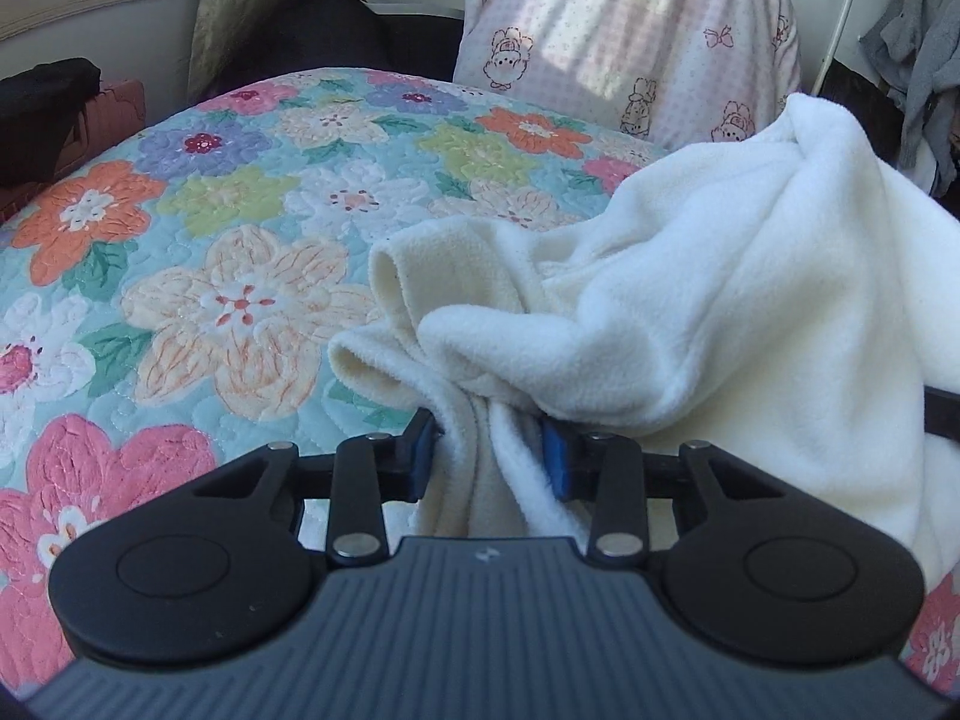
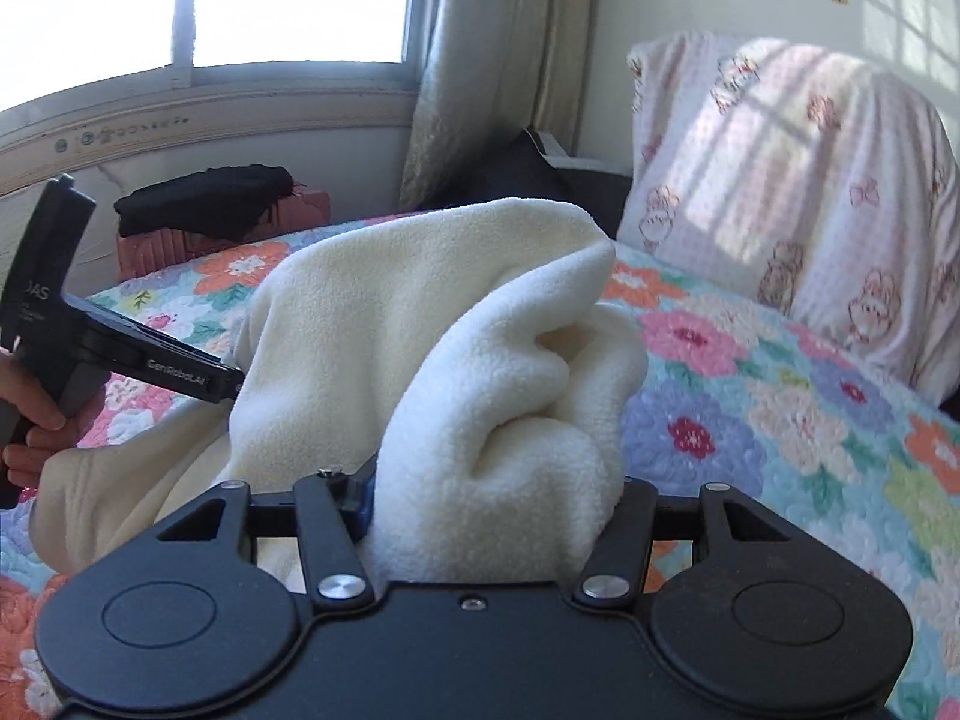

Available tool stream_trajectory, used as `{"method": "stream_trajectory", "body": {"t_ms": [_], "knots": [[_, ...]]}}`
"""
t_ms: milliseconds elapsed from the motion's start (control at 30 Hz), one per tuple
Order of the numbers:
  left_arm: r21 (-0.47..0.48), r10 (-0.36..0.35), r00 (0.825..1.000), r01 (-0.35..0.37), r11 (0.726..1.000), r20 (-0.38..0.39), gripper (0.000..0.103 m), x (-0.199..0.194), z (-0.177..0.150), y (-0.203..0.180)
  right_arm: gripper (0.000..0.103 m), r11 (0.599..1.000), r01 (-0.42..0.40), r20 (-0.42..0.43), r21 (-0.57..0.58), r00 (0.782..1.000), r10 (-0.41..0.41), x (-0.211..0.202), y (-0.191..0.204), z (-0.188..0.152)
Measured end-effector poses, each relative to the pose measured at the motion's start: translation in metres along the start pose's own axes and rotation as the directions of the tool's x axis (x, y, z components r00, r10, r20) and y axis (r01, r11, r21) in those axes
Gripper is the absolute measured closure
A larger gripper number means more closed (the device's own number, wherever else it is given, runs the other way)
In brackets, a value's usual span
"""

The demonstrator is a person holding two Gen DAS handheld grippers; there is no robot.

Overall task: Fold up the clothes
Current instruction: 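Lift the bundle with both grippers and carry it toward the suitcase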

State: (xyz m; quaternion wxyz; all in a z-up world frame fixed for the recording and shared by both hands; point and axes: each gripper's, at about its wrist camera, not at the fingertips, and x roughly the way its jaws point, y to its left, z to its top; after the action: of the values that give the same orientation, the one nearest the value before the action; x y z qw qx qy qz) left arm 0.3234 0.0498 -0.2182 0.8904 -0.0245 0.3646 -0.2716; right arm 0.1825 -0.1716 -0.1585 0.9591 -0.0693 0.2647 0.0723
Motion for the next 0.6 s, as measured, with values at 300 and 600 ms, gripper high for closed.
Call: {"method": "stream_trajectory", "body": {"t_ms": [300,600], "knots": [[-0.06,0.018,0.994,-0.012,0.998,0.103,0.071,-0.026,0.01,0.012,0.043,0.987,-0.036,0.105,-0.156,0.993,0.053,-0.026,0.029,0.049],[-0.215,0.054,0.964,0.003,0.977,0.261,0.073,-0.053,0.014,0.061,0.044,0.864,-0.059,0.111,-0.499,0.985,0.132,-0.021,0.083,0.122]]}}
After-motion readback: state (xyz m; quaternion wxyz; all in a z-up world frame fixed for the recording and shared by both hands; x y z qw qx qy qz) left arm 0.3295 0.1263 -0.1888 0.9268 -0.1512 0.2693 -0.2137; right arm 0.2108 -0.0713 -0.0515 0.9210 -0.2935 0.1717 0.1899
